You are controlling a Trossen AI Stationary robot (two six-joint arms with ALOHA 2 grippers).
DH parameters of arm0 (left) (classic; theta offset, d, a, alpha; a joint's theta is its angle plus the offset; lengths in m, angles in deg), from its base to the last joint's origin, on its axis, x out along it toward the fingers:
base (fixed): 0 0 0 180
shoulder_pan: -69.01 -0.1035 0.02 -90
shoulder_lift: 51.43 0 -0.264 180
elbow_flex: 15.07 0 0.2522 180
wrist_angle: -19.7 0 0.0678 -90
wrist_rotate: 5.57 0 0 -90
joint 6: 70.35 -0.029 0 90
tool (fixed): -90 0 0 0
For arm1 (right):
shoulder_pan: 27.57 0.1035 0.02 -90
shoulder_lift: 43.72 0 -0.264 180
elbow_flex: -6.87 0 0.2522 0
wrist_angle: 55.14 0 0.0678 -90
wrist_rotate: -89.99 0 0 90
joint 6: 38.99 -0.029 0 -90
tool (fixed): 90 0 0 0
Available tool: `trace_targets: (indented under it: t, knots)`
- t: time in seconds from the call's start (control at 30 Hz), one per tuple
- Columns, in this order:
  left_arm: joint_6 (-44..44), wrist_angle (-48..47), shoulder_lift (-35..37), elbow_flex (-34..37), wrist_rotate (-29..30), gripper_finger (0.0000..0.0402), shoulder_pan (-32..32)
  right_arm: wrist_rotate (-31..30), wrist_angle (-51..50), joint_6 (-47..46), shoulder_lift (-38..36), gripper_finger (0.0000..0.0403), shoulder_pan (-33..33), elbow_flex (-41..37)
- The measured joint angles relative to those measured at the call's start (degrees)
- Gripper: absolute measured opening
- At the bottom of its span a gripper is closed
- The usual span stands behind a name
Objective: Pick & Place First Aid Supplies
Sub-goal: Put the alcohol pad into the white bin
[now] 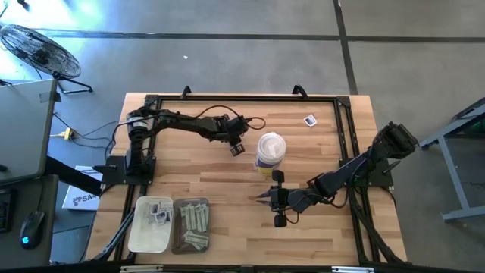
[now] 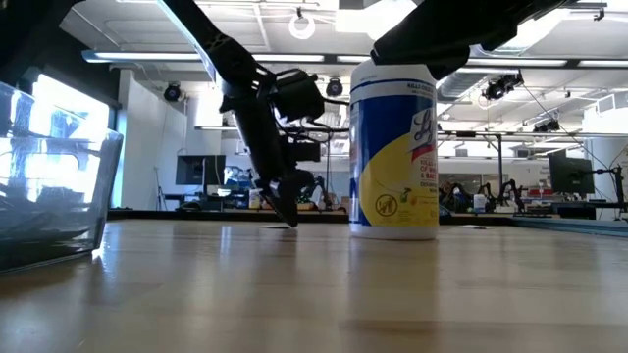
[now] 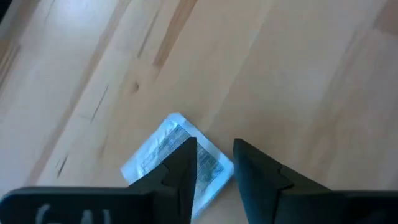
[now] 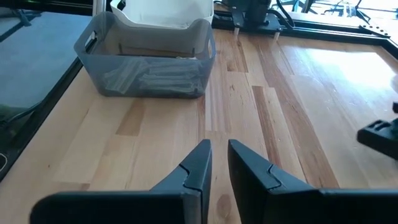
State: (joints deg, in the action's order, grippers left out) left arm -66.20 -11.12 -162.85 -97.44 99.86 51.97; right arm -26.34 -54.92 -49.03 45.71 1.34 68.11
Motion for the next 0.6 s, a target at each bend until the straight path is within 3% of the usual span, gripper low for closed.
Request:
trace_targets:
  t: [0.3, 0.6]
  knots:
    - [-1.37, -2.53, 1.82, -0.09, -1.59, 0.0155, 0.07, 0.13, -0.33, -0.31, 0.00, 0.0047, 0.00, 0.00]
    - [-4.40, 2.75, 2.13, 5.39, -2.76, 0.0160, -0.22, 0.10, -0.42, -0.37, 0.00, 0.0048, 0.01, 0.00]
